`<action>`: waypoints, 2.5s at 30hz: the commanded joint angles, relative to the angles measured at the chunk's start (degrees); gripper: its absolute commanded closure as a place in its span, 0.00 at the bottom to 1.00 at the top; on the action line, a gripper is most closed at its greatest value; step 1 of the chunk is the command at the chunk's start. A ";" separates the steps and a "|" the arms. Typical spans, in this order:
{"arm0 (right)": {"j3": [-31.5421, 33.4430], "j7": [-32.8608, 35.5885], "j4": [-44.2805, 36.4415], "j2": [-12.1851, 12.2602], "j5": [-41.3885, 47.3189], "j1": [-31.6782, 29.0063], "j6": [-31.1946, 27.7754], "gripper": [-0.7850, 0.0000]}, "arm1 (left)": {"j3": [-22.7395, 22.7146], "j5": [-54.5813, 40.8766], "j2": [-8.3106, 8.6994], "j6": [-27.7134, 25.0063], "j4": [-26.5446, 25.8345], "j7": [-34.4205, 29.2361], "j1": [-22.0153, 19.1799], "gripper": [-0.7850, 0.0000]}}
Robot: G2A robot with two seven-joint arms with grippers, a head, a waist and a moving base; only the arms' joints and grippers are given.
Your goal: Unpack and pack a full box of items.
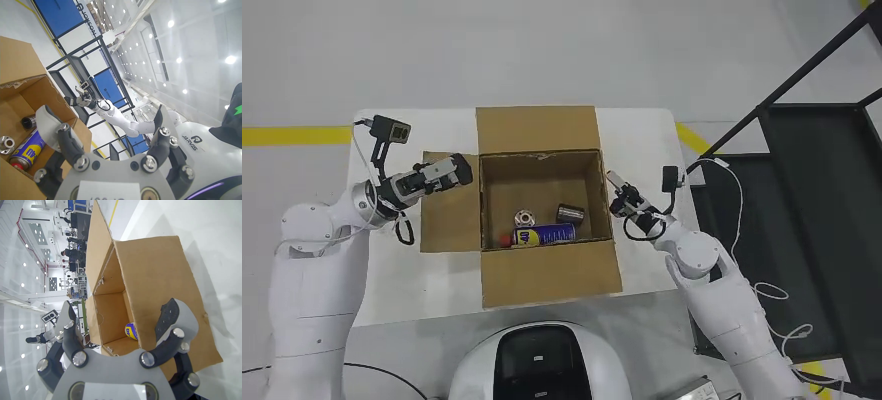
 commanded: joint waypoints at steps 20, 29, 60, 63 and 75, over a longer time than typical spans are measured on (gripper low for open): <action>-11.69 17.10 -18.25 0.68 -37.94 8.42 11.47 0.00 | -3.11 -3.86 2.41 -0.62 8.52 -11.01 -3.06 0.00; -21.21 20.38 -11.37 -1.25 -44.59 16.93 17.14 0.00 | -4.10 -5.22 3.36 1.00 8.43 -12.64 -2.72 0.00; -21.21 20.38 -11.37 -1.25 -44.59 16.93 17.14 0.00 | -4.10 -5.22 3.36 1.00 8.43 -12.64 -2.72 0.00; -21.21 20.38 -11.37 -1.25 -44.59 16.93 17.14 0.00 | -4.10 -5.22 3.36 1.00 8.43 -12.64 -2.72 0.00; -21.21 20.38 -11.37 -1.25 -44.59 16.93 17.14 0.00 | -4.10 -5.22 3.36 1.00 8.43 -12.64 -2.72 0.00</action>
